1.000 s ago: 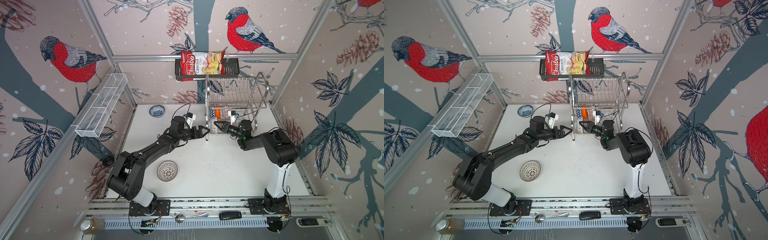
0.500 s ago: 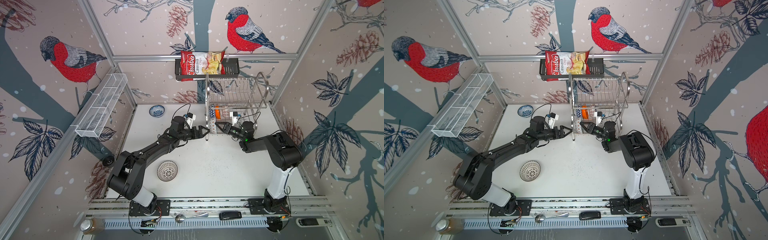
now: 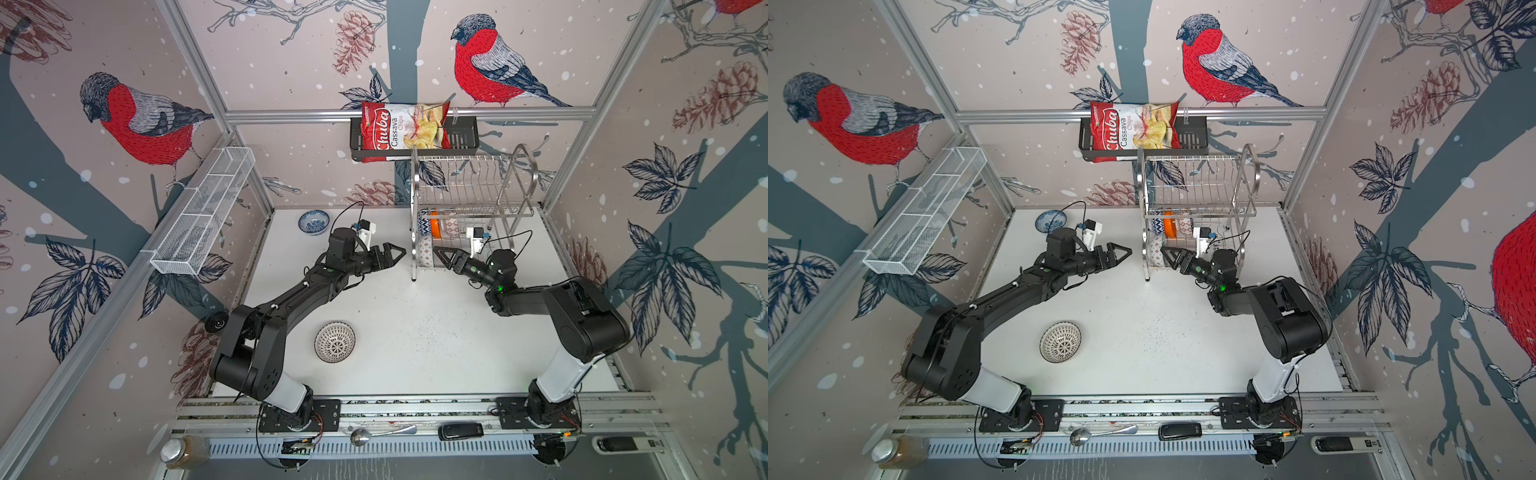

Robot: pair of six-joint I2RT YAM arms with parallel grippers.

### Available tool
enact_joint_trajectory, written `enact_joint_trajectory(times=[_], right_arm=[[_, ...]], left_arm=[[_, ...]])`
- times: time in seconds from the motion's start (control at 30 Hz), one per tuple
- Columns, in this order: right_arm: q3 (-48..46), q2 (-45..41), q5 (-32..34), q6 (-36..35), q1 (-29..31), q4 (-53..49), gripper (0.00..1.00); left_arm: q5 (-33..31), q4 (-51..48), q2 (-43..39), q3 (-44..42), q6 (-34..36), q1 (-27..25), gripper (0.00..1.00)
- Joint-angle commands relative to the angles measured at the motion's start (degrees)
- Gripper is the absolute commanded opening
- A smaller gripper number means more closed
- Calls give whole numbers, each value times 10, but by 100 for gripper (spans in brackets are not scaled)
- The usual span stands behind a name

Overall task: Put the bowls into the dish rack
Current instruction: 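Open the right gripper and draw back from the green bowl while the left arm retracts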

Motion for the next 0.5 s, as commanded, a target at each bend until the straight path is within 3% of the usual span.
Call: enact_joint_trajectory(times=[0.0,0.1,0.3,0.47], right_arm=[[-13,-31,40,-45,10,-38,89],[-19,-64,74,-79,21,-96,100],[-25,-123,153,-151,47,-213,100],[-30,-170,220,-207,73,-276,100]], left_arm=[[-26,-27,-11,11,30,6,98],[-66,-70,-15,20,50,6,98],[-171,-252,-27,68,40,7,98],[-194,-331,-72,67,-2,7,98]])
